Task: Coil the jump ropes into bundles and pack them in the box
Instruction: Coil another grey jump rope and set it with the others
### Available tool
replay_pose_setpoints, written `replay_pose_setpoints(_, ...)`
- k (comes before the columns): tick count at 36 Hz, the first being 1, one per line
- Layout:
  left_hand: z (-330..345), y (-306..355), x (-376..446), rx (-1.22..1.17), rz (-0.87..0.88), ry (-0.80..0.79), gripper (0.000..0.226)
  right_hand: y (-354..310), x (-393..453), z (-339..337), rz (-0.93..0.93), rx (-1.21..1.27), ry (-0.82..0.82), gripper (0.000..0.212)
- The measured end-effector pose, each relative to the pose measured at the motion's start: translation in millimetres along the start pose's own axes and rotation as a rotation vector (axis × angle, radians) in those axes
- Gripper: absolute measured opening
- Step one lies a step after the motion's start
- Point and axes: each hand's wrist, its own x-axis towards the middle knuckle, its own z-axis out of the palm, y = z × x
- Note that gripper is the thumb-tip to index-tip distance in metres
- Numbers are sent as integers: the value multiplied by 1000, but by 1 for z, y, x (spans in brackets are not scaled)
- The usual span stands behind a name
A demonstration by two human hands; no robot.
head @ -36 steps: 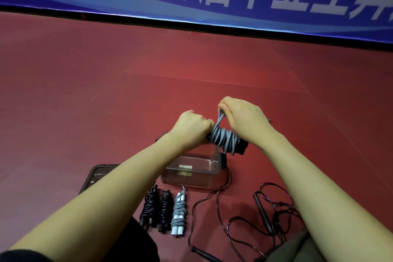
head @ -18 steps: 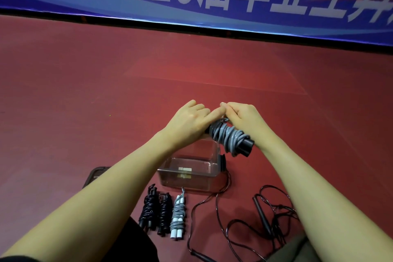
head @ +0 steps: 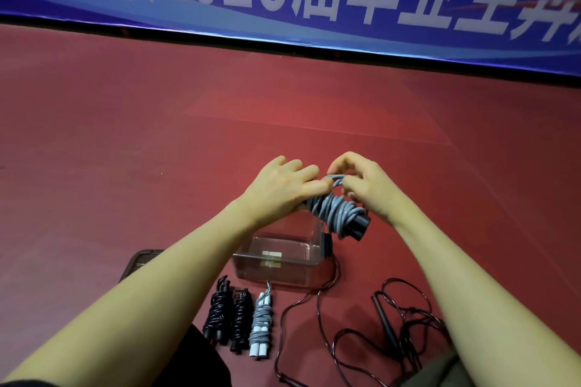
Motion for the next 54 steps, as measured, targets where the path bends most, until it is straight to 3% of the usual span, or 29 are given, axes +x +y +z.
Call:
replay_pose_setpoints(5, 0, -3, -4, -15, -3, -25, 25, 3, -1, 0, -50, -158, -23, 35)
replay_pose_setpoints(8, -2, -5, -4, -50, -35, -30, 24, 7, 0, -1, -116, -296, -18, 30)
replay_pose_setpoints(16, -4, -7, -7, -83, -94, -68, 27, 2, -3, -7, -33, -296, -111, 34)
replay_pose_setpoints(21, 2, -2, -9, -77, -87, -116, 56, 7, -1, -7, -59, -369, -69, 28)
replay_pose_setpoints(25, 4, 0, -9, -74, -69, -96, 55, 12, 1, -7, -50, -372, 27, 12)
replay_pose_setpoints(29, 6, 1, -7, -121, -76, -51, 44, 14, 4, -7, -38, -387, 98, 13)
replay_pose_setpoints(32, 1, 6, -4, -318, -231, -54, 31, 13, 5, -5, -23, -324, 93, 13)
replay_pose_setpoints(36, -12, 14, 4, -653, -693, -60, 36, 10, 6, -1, 1, -276, 96, 10)
replay_pose_setpoints(39, -14, 14, 11, -739, -919, -62, 28, 9, 7, 3, 28, -193, 76, 10)
replay_pose_setpoints(41, -14, 11, 12, -740, -1026, -87, 25, 8, 6, 4, 19, -265, 53, 20)
replay_pose_setpoints(44, -9, 9, 7, -624, -1086, -184, 27, 6, 6, 8, -13, -346, -9, 26)
replay_pose_setpoints(48, -5, 12, 6, -514, -1164, -287, 27, 1, 4, 17, -41, -369, -114, 15)
replay_pose_setpoints(54, -4, 15, 8, -411, -1215, -410, 26, -8, 0, 19, 49, -399, -176, 20)
